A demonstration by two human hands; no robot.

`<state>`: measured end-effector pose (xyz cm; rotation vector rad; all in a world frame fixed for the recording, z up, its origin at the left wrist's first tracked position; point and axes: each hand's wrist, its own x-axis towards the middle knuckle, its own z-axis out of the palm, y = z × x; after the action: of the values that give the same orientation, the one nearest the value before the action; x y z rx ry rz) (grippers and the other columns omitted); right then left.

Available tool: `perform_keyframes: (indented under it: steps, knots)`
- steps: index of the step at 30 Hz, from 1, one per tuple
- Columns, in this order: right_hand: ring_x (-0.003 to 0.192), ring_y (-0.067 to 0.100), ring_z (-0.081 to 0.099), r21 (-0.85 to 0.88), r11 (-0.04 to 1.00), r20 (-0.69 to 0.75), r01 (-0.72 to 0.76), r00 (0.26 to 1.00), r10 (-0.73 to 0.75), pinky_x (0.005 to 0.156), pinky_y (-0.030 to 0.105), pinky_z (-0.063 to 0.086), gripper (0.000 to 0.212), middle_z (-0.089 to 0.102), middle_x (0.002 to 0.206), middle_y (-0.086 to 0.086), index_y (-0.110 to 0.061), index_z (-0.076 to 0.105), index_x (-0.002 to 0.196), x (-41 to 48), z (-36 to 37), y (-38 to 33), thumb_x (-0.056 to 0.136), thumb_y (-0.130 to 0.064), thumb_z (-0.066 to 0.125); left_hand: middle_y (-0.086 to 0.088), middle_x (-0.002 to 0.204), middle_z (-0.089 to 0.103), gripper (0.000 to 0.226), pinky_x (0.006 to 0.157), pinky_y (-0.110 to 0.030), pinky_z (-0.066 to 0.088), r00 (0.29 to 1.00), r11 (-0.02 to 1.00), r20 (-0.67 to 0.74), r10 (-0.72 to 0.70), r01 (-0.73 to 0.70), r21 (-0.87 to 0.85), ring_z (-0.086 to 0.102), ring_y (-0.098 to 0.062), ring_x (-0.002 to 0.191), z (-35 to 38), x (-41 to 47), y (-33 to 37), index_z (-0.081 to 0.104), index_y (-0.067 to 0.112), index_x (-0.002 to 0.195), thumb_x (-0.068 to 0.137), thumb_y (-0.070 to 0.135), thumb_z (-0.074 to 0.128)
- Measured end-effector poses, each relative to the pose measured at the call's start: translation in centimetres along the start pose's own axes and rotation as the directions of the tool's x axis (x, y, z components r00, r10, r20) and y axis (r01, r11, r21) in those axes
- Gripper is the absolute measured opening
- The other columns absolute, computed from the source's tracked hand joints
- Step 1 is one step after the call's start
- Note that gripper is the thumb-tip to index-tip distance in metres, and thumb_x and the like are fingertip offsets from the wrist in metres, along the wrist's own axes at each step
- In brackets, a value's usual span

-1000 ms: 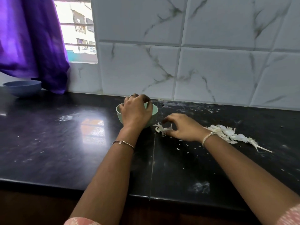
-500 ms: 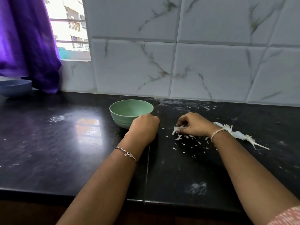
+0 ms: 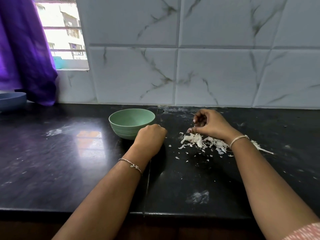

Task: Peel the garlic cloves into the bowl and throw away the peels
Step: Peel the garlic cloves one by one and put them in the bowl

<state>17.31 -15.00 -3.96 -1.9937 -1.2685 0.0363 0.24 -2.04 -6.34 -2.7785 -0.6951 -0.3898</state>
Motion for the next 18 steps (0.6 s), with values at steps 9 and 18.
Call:
perform_keyframes:
  steps: [9,18]
  knots:
    - [0.105,0.002,0.063,0.484,0.875,0.172,-0.025,0.983,-0.068,0.091,0.019,0.051,0.024,0.070,0.112,0.001,-0.011,0.068,0.112,-1.0,0.6,-1.7,0.096,0.000,0.054,0.001,0.076,0.068,0.013,0.046,-0.016,0.044,0.997,0.314,-0.049,-0.063,-0.026,-0.949,0.055,-0.001,0.047,0.0,0.7,1.1,0.070,0.015,0.089,0.080,0.010,0.078]
    - [0.073,0.014,0.068,0.572,0.818,0.139,-0.060,0.990,-0.024,0.069,0.022,0.059,0.019,0.070,0.083,0.009,0.000,0.068,0.094,-1.1,1.1,-1.9,0.077,0.003,0.075,-0.003,0.078,0.069,0.005,0.036,-0.016,0.038,0.987,-0.123,0.103,-0.125,0.087,-0.989,0.056,-0.008,0.045,0.6,1.1,1.3,0.063,0.006,0.096,0.092,0.009,0.063]
